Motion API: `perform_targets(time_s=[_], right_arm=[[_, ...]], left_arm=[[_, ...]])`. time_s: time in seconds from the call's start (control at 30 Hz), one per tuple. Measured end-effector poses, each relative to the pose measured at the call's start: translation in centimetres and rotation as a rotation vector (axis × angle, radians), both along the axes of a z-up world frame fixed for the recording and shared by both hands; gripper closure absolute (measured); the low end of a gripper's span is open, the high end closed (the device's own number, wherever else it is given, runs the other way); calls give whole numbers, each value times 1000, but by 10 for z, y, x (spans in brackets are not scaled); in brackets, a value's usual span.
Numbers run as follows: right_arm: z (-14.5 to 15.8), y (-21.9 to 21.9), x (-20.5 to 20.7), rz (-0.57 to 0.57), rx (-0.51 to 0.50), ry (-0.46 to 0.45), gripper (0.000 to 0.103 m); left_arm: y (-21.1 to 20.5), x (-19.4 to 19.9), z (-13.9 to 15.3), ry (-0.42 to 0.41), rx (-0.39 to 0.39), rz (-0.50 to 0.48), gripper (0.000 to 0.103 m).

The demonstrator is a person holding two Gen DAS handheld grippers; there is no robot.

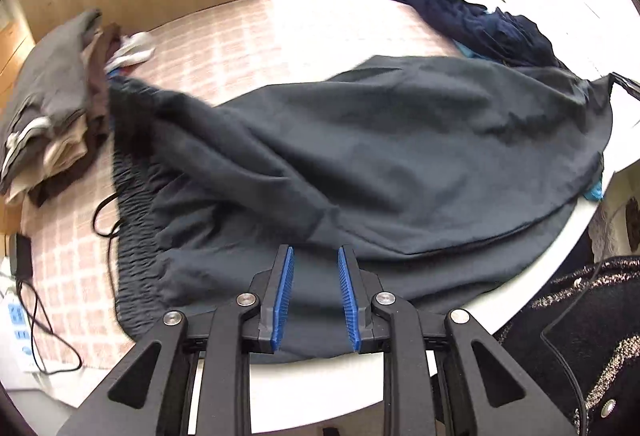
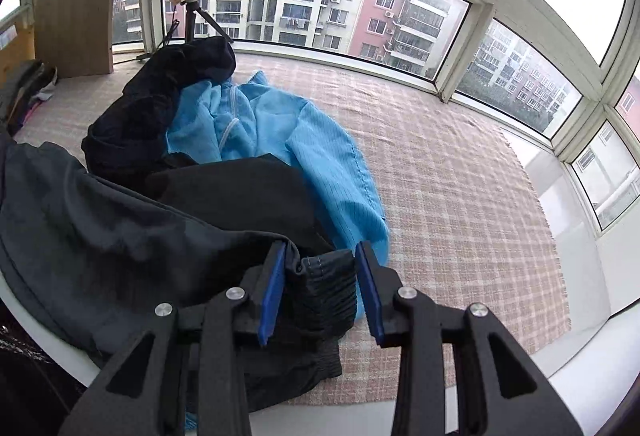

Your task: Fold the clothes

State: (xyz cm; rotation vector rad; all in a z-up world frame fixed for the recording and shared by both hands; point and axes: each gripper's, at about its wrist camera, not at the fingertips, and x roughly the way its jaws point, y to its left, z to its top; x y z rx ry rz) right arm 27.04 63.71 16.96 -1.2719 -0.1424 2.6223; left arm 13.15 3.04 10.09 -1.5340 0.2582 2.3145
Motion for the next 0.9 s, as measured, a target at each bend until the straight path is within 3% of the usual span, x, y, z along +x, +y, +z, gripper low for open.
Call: perform_targets(time_s=[0.1, 0.23, 0.27, 0.43, 0.67, 0.77, 0.9], right_arm=[[12, -52, -19, 110, -16, 27, 67], [12, -122, -48, 188, 49, 8, 65], [13, -137, -51, 215, 20, 4, 65], [0, -243, -78, 394, -211, 6, 52], [-43, -455, -177, 644, -363, -47, 51], [-62, -539, -219, 727, -324, -94, 50], [-88, -615, -268, 749, -258, -157, 49]], left_arm=[[-39, -2, 9, 39, 1, 116, 80], [-66, -39, 22, 114, -17, 137, 74], [-68, -49, 24, 120, -21, 130, 68], [-89, -73, 15, 92, -36, 76, 67], [-145, -22, -6, 10, 101, 109, 67], [-172, 16, -4, 8, 132, 144, 67], [-199, 57, 0, 33, 173, 180, 67]])
